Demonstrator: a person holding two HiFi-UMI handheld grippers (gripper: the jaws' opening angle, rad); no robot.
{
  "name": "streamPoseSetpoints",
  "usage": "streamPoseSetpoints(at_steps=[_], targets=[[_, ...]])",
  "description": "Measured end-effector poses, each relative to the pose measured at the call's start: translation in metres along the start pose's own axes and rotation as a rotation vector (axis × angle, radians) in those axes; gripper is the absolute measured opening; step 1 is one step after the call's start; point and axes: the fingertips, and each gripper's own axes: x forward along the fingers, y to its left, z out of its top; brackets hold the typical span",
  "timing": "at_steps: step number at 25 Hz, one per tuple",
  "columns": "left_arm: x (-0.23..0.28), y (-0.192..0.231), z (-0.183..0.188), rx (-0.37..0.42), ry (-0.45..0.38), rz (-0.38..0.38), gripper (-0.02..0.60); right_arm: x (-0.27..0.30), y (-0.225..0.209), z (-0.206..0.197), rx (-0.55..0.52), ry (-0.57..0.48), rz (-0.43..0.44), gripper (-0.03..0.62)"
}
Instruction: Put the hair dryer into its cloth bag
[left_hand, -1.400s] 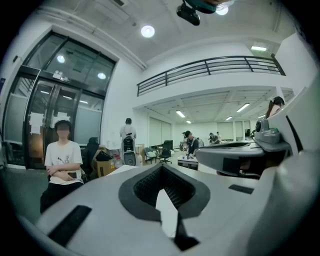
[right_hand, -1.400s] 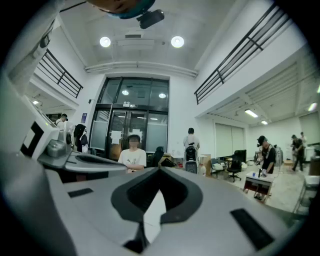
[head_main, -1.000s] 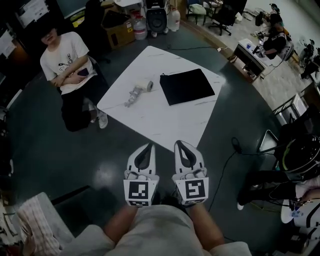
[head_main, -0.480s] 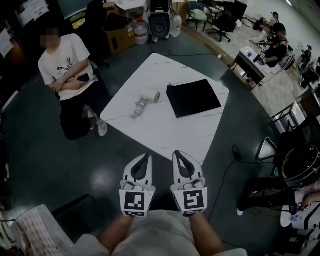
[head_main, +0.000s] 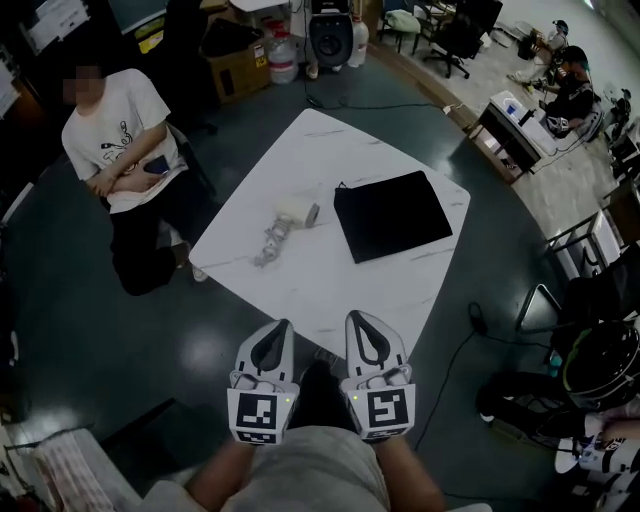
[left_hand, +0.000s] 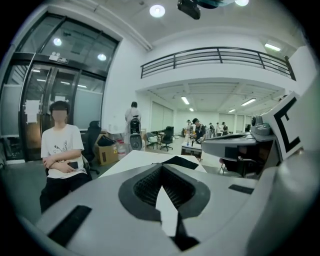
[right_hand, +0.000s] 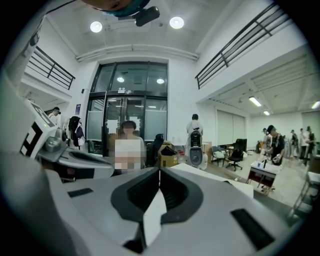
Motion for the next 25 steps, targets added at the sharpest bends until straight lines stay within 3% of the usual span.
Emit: streamPoseSetpoints(at_steps=[12, 21, 25], targets=[[0.125, 0.029, -0.018, -0.005, 0.151, 0.042, 0.008, 0.102, -0.072, -0.041, 0.041, 0.104, 0.079, 0.015], [0.17, 0.076, -0.048, -0.031, 0.352, 0.072, 0.008, 0.145, -0.098, -0.056, 0.051, 0.162, 0.091, 0.015], [0.192, 0.097, -0.064, -0.041, 0.459, 0.042, 0.008, 0.157, -0.109, -0.059, 0.058, 0.196, 0.062, 0.015]])
